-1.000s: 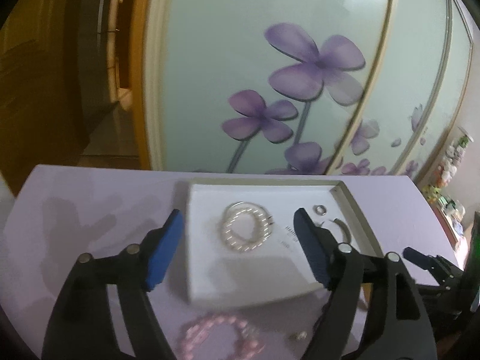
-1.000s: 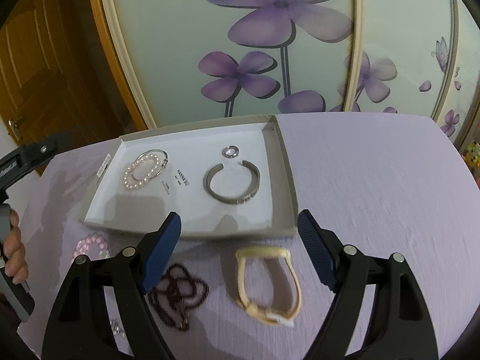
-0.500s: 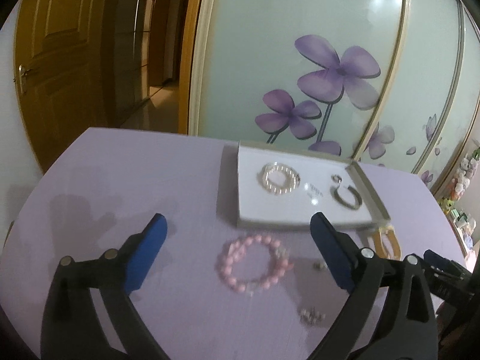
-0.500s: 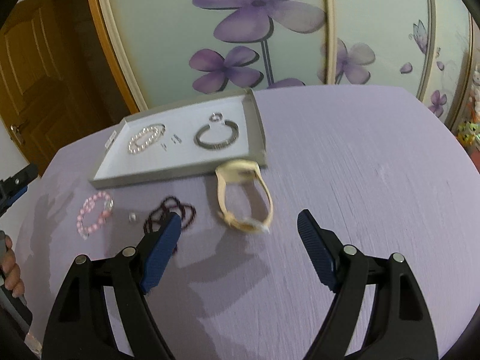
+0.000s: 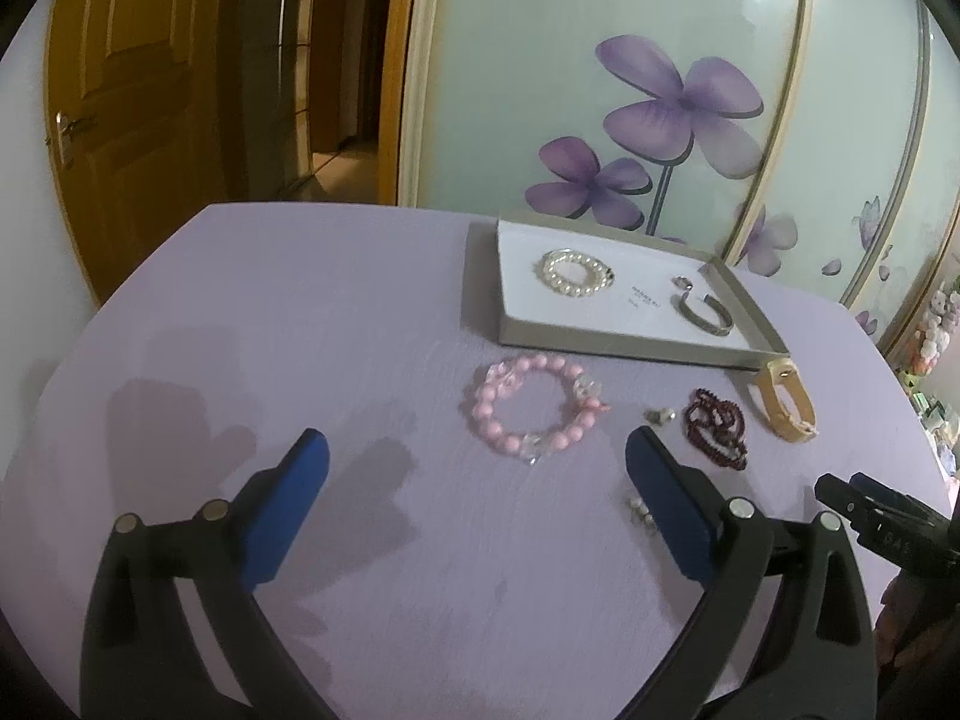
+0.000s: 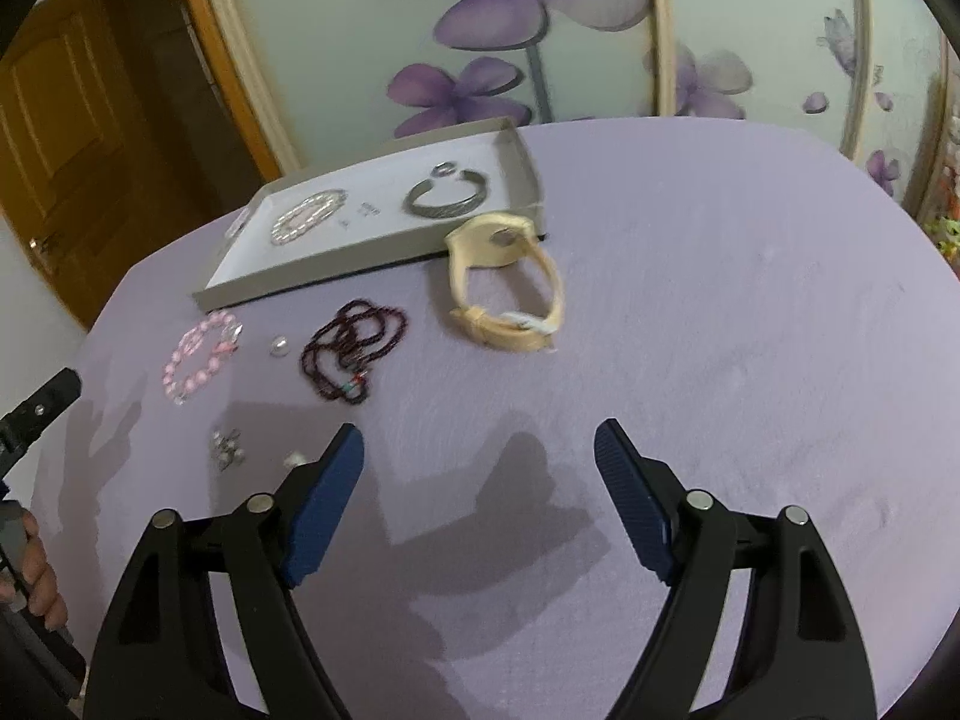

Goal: Organize jewelry
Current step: 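Move both tools back toward the remaining jewelry, then grasp the pearl earring with the right tool while the left tool grasps the earring cluster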

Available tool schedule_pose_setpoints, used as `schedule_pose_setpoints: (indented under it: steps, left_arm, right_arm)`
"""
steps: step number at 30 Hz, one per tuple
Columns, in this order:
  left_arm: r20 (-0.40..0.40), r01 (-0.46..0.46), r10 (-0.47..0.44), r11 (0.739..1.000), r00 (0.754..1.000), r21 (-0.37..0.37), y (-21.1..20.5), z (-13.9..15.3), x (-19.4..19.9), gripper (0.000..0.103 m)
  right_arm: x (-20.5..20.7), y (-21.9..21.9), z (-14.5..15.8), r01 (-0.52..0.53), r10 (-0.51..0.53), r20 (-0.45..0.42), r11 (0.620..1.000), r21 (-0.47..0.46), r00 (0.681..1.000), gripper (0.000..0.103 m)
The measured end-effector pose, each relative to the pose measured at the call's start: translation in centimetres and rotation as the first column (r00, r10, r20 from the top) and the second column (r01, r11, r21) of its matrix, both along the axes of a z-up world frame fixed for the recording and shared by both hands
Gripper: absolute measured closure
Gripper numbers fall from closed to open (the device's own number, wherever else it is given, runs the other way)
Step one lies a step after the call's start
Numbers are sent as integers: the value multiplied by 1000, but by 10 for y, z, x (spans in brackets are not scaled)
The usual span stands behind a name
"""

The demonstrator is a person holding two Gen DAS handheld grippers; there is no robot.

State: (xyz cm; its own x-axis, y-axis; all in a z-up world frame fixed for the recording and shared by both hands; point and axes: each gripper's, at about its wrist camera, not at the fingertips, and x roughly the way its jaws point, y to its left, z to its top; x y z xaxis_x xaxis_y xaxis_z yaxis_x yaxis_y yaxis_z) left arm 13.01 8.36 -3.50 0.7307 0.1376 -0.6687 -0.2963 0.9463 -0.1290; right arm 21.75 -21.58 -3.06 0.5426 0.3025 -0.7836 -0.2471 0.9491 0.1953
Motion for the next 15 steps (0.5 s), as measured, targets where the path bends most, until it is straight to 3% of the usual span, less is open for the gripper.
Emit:
schedule_pose_setpoints:
  steps: [9, 15]
  left_arm:
    - [11, -57, 57, 998, 998, -5, 10, 2, -18, 4]
    - [18, -81, 81, 997, 997, -5, 15, 5, -24, 4]
  right_arm:
    - [-19, 52, -10, -216, 216, -3, 976, 18, 976, 54]
    - [-18, 70, -20, -242, 241, -17, 970, -15, 970, 65]
